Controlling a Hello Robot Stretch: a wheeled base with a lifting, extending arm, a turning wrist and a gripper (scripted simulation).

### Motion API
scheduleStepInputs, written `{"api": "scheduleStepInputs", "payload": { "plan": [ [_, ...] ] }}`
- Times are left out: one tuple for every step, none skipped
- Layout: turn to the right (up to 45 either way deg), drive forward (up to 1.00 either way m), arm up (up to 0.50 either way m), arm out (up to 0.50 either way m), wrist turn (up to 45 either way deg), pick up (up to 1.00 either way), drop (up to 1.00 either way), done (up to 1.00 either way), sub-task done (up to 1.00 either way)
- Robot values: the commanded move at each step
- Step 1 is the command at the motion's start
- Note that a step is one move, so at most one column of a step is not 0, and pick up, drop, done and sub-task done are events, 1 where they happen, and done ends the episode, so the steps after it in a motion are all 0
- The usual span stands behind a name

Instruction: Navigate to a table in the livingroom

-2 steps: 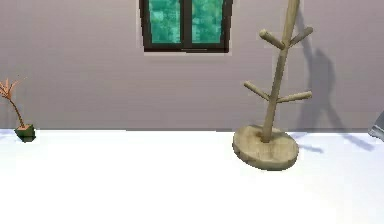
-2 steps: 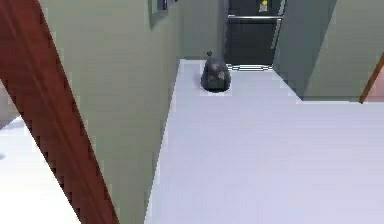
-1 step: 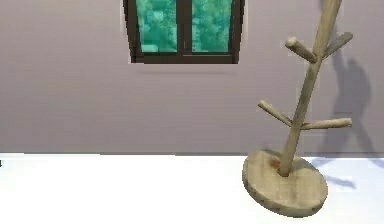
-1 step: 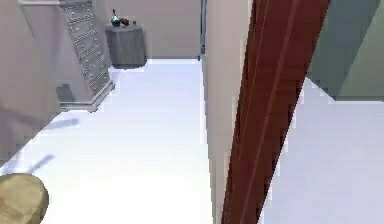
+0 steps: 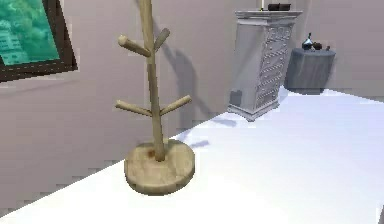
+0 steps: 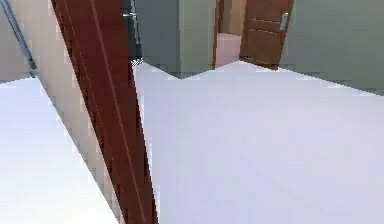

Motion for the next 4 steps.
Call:
{"api": "scheduleStepInputs", "payload": {
  "plan": [
    [0.0, 0.40, 0.00, 0.00, 0.0, 0.00, 0.00, 0.00, 0.00],
    [42.0, 0.00, 0.00, 0.00, 0.0, 0.00, 0.00, 0.00, 0.00],
    [0.0, 1.00, 0.00, 0.00, 0.0, 0.00, 0.00, 0.00, 0.00],
    [0.0, 1.00, 0.00, 0.00, 0.0, 0.00, 0.00, 0.00, 0.00]
  ]
}}
